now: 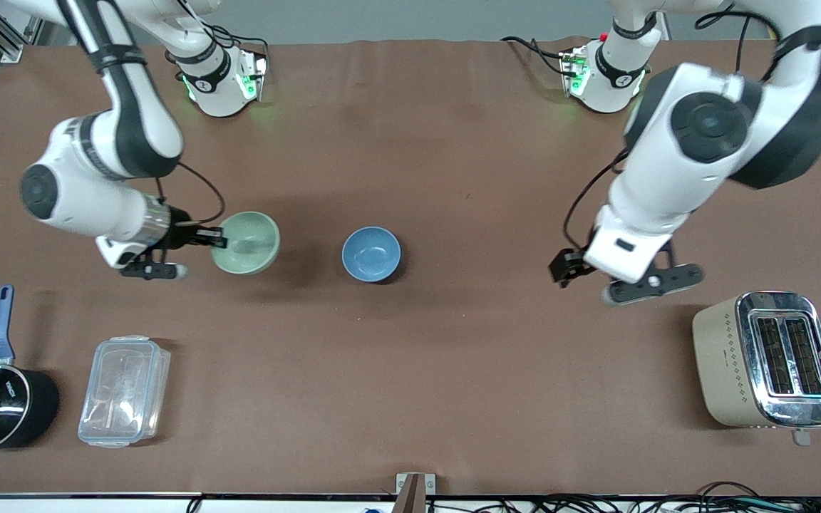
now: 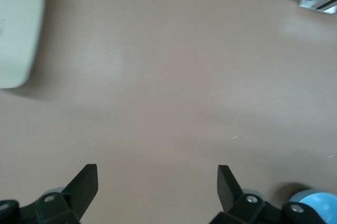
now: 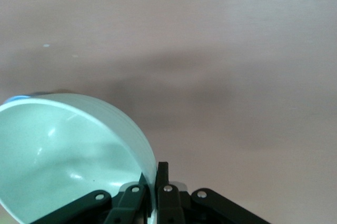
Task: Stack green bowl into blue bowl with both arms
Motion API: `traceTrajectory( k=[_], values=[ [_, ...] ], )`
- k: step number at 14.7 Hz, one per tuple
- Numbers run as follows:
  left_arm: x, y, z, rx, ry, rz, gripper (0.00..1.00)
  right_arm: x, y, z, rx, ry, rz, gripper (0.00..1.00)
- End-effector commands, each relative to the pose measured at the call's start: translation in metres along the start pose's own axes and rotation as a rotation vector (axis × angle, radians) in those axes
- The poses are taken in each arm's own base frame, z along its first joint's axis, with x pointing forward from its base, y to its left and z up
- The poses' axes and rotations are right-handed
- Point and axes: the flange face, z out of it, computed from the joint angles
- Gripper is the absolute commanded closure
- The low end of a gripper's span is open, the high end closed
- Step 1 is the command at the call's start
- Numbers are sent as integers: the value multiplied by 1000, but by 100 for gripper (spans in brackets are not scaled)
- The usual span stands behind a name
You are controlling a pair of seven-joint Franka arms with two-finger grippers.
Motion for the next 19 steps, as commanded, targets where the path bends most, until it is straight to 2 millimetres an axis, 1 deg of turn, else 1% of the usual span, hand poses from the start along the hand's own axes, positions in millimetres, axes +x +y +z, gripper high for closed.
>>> traceTrajectory(
  k=[1,2,3,4,5,6,7,8,9,10,11,12,13,14,16,17,19],
  values=[
    [-4,-36,-40,29,-6,78,0,-8,-44,15,33,21,32,97],
    [-3,-53,-51,40,-11,103,0,-13,-67,27,32,34,59,97],
    [-4,-72,-67,38,-7,118,0,-20,-91,39,34,55,69,97],
    [-8,-82,-75,38,-16,152,0,-23,-107,50,34,69,93,97],
    [-13,-90,-82,44,-19,181,0,-26,-118,65,32,76,99,97],
    [-17,-112,-94,58,-21,187,0,-28,-128,78,30,84,88,97],
    [-21,-126,-100,46,-28,197,0,-30,-132,90,23,76,83,97],
    [-25,-141,-103,14,-54,201,0,-33,-135,97,17,68,74,97],
    [-28,-159,-105,-20,-88,215,0,-39,-144,104,12,57,58,97],
    [-31,-171,-108,-35,-93,229,0,-44,-150,112,4,46,56,97],
    [-33,-181,-109,-35,-99,233,0,-45,-151,119,-2,37,69,97],
    [-40,-184,-112,-34,-98,236,0,-47,-155,124,-4,36,64,97],
    [-46,-187,-111,-32,-102,233,0,-44,-153,136,-7,41,66,97],
    [-52,-188,-111,-30,-103,231,0,-41,-154,141,-1,62,66,96],
    [-56,-190,-110,-27,-107,230,0,-39,-152,150,-5,63,70,96],
    [-58,-191,-114,-26,-98,230,0,-39,-151,151,-6,62,70,96],
    [-59,-190,-115,-24,-94,233,0,-38,-149,159,-12,54,71,96]
  ],
)
